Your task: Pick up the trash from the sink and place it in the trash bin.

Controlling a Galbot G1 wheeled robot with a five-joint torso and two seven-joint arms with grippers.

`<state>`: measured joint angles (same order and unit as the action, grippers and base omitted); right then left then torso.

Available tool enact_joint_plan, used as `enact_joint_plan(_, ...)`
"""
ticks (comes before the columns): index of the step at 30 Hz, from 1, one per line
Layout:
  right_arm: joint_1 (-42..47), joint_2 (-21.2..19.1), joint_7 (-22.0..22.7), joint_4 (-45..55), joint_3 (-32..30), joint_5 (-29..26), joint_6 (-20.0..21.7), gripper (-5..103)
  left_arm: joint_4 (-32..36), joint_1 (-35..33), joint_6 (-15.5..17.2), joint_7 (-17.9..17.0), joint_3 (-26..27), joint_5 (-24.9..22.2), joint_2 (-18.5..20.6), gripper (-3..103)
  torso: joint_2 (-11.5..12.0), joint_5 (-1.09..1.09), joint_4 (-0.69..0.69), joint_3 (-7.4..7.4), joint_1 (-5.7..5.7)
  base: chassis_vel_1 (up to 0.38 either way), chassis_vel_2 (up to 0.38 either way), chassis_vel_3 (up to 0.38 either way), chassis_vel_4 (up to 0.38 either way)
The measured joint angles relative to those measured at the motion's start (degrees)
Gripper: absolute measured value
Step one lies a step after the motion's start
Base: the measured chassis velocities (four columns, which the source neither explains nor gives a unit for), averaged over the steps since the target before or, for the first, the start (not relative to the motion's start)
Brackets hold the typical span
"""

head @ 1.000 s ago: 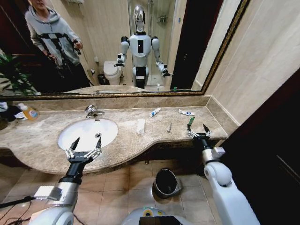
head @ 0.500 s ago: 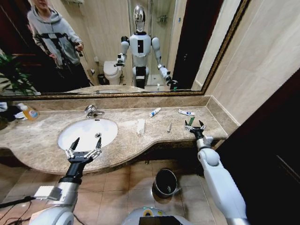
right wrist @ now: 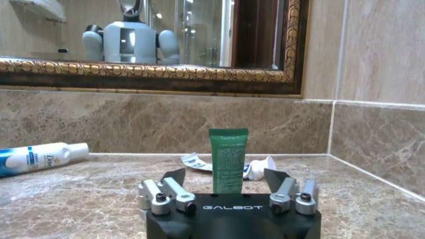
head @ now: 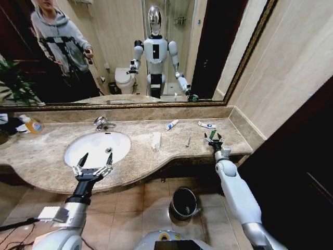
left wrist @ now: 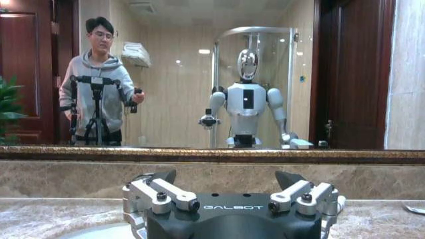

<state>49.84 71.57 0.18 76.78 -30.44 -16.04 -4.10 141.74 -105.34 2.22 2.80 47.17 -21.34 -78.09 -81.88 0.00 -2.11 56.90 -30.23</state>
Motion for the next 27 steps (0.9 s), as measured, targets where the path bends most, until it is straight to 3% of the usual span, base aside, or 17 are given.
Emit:
enact_joint_plan(3, 0.0, 0.0, 0.1, 0.2, 0.0, 0.0, 0.0, 74, 0.0, 0.0, 0.0, 0.0, 0.0, 0.0, 0.0, 100, 0.0, 0.01, 0.0, 0.0, 0.0, 0.0, 0.0, 0.0, 0.0)
enact_joint_plan(7, 0.5, 0.0, 0.2, 1.0, -0.1, 0.0, 0.1, 58, 0.0, 0.0, 0.0, 0.0, 0.0, 0.0, 0.0, 100, 0.0, 0.0, 0.0, 0.0, 0.0, 0.0, 0.0, 0.0, 0.0)
enact_joint_plan(9, 0.6, 0.0, 0.2, 1.1, -0.1, 0.0, 0.2, 58, 0.0, 0.0, 0.0, 0.0, 0.0, 0.0, 0.0, 100, 0.0, 0.0, 0.0, 0.0, 0.0, 0.0, 0.0, 0.0, 0.0)
enact_joint_plan(10, 0.9, 0.0, 0.2, 1.4, -0.1, 0.0, 0.2, 50, 0.0, 0.0, 0.0, 0.0, 0.0, 0.0, 0.0, 100, 0.0, 0.0, 0.0, 0.0, 0.0, 0.0, 0.0, 0.0, 0.0)
enact_joint_plan(15, 1.3, -0.1, 0.2, 1.8, -0.2, 0.0, 0.3, 42, 0.0, 0.0, 0.0, 0.0, 0.0, 0.0, 0.0, 100, 0.0, 0.0, 0.0, 0.0, 0.0, 0.0, 0.0, 0.0, 0.0)
enact_joint_plan(19, 1.8, -0.5, 0.2, 2.6, -0.4, -0.3, 0.4, 27, 0.0, 0.0, 0.0, 0.0, 0.0, 0.0, 0.0, 100, 0.0, 0.01, 0.0, 0.0, 0.0, 0.0, 0.0, 0.0, 0.0)
enact_joint_plan(21, 2.0, -0.6, 0.2, 2.8, -0.4, -0.4, 0.4, 27, 0.0, 0.0, 0.0, 0.0, 0.0, 0.0, 0.0, 100, 0.0, 0.0, 0.0, 0.0, 0.0, 0.0, 0.0, 0.0, 0.0)
enact_joint_plan(22, 2.3, -0.7, 0.2, 3.3, -0.5, -0.6, 0.5, 19, 0.0, 0.0, 0.0, 0.0, 0.0, 0.0, 0.0, 100, 0.0, 0.0, 0.0, 0.0, 0.0, 0.0, 0.0, 0.0, 0.0)
enact_joint_plan(27, 3.2, -1.1, 0.4, 4.9, -0.6, -1.5, 1.1, 12, 0.0, 0.0, 0.0, 0.0, 0.0, 0.0, 0.0, 100, 0.0, 0.01, 0.0, 0.0, 0.0, 0.0, 0.0, 0.0, 0.0)
